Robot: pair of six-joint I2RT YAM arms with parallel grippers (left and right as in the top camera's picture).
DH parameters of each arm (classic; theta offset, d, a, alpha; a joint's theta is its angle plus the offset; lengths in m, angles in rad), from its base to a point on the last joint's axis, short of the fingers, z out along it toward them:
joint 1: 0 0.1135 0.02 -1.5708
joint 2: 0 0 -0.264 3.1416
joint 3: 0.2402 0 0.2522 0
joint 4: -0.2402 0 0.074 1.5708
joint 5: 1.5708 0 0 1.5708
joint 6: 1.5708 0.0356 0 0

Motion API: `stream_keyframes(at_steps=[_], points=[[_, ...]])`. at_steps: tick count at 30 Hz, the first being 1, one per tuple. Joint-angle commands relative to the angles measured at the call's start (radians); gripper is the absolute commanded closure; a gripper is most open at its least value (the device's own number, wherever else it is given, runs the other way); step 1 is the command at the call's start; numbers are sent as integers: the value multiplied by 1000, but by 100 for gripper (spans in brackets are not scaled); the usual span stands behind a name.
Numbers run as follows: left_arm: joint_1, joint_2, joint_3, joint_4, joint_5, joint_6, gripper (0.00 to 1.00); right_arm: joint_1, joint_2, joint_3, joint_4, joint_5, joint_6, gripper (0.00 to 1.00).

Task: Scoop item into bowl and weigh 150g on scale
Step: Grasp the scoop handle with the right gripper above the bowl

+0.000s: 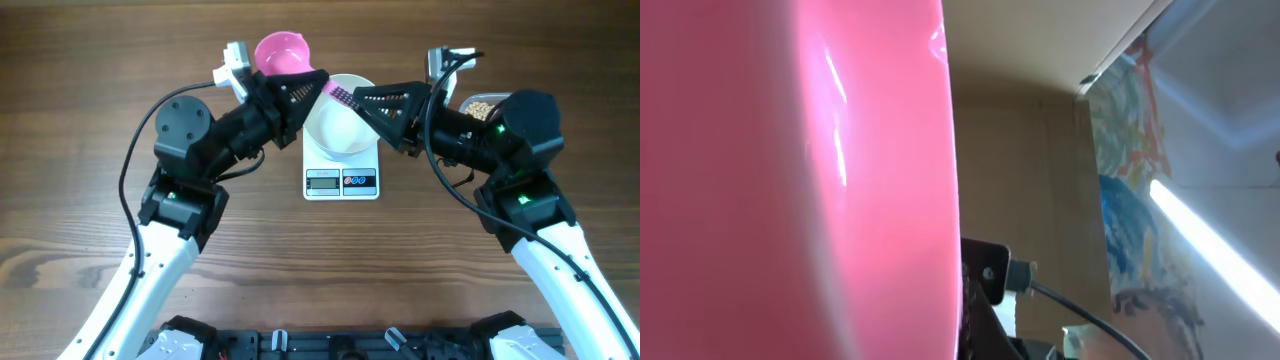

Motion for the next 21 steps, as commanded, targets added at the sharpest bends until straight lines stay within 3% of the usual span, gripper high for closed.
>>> stream_keyframes(at_steps=[1,21], points=[[-9,-6,14,6,12,-5,96,4,2,16,8,16,43,55],[-81,-3,14,6,-45,-4,96,4,6,16,6,21,70,73]])
